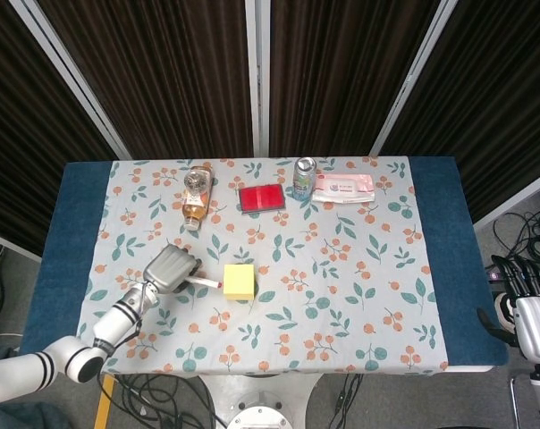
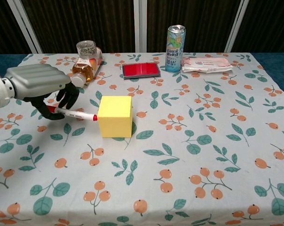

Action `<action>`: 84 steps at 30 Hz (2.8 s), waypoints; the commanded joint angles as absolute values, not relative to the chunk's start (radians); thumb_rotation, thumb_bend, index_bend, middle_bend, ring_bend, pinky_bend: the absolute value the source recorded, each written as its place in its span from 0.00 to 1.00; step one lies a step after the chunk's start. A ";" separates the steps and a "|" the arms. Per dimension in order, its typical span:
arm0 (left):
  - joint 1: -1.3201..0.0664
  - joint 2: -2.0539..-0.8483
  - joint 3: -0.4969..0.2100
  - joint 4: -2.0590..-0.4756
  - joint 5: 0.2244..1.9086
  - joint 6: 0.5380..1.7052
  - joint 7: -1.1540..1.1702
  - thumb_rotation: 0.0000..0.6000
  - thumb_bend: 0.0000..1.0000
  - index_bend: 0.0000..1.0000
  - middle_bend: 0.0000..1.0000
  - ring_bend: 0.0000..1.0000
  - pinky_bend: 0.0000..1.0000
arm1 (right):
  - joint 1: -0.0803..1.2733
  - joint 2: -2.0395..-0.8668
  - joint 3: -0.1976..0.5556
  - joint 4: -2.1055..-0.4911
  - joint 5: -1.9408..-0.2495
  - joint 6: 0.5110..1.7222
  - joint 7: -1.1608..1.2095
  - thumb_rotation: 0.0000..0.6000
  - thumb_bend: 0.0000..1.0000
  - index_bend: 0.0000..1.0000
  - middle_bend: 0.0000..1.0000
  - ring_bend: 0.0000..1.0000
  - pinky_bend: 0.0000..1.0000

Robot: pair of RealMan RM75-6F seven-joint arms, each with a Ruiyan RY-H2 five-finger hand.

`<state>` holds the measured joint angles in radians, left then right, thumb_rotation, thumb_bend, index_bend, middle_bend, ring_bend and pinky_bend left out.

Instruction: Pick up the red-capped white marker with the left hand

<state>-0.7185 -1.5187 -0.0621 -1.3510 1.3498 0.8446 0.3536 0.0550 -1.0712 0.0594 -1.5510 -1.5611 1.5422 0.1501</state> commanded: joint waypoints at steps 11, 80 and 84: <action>-0.783 -1.609 -0.117 -1.369 1.238 0.804 0.427 1.00 0.49 0.68 0.70 0.52 0.62 | 0.055 -1.063 0.063 -1.558 -1.555 1.541 0.144 1.00 0.20 0.00 0.11 0.00 0.00; -0.628 -1.417 -0.046 -1.459 1.152 1.172 0.354 1.00 0.40 0.30 0.34 0.25 0.40 | 0.059 -1.058 0.067 -1.554 -1.553 1.535 0.160 1.00 0.20 0.00 0.11 0.00 0.00; -0.532 -1.371 -0.035 -1.401 1.207 1.288 0.229 1.00 0.27 0.29 0.30 0.22 0.36 | 0.062 -1.058 0.067 -1.548 -1.548 1.527 0.173 1.00 0.20 0.00 0.11 0.00 0.00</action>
